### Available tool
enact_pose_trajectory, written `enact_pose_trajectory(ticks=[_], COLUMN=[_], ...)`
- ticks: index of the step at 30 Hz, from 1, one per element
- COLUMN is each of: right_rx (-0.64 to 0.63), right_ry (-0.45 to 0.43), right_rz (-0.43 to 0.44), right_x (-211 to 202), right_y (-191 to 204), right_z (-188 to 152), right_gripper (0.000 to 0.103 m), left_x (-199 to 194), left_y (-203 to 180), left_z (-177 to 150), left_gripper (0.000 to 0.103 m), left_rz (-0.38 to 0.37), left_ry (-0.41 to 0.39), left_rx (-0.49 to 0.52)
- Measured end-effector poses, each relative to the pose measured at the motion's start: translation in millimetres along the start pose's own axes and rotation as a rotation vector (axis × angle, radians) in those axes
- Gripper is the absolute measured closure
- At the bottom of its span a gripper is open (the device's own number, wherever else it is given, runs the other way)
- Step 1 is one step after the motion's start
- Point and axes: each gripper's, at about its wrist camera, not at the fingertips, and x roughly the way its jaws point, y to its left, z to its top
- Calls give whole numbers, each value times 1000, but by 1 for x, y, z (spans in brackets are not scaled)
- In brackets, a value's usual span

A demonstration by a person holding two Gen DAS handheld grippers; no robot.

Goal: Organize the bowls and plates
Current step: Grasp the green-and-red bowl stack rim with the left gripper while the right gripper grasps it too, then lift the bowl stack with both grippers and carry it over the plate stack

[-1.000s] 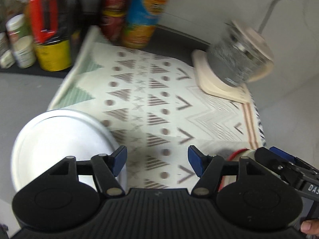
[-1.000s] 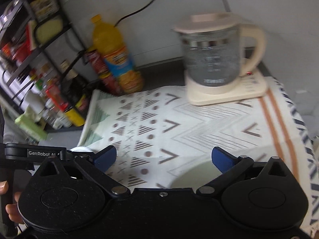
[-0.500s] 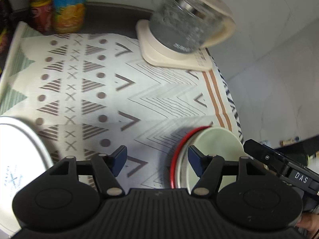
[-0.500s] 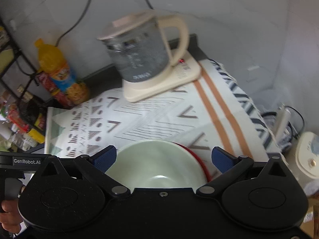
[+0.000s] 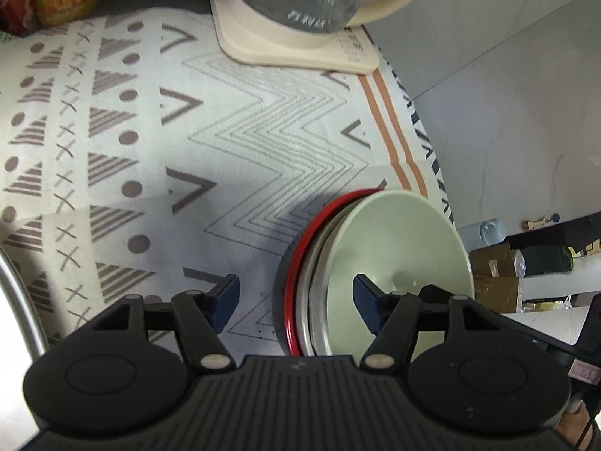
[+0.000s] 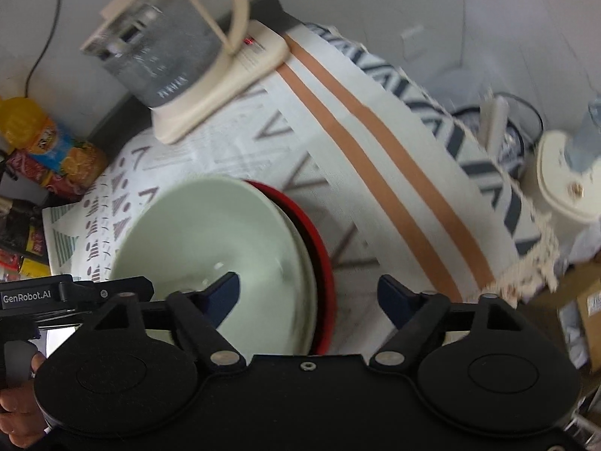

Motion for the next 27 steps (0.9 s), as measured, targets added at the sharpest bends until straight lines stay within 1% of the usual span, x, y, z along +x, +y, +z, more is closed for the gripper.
enact_pose_trajectory(ticks=[5,11,13,16,17,18,19,20,22,27], right_rx=[29,42,44,40,39,39,36,35,20,-16], right_ry=[23,46,56,61,61,61,63,64,61,63], right_rz=[-12,-19,-14,-2,2,10,20,35,32,28], right_x=[4,12,15,19,20,20,21,22,22,22], right_y=[-6,-10,-11,-11,-10,-9,-8,-7,-4,3], right_z=[-7,-12,-13,-14,-14,-14,-14,-14,-14,-13], right_gripper=[38,43,49,53,57,60,66,70,70,70], left_x=[12,22,28,34,35,35,35,35,34,30], left_y=[1,-2,-1,1,1,1,2,2,4,5], left_z=[-2,-3,-3,-5,-6,-7,-7,-8,-9,-11], left_gripper=[42,48,52,63,69,72,73,75,76,76], left_rz=[-3,2,11,13,7,4,8,12,5,14], left_ry=[28,43,55,72,76,81,76,73,71,71], left_rx=[-11,-10,-19,-18,-21,-25,-24,-23,-33,-34])
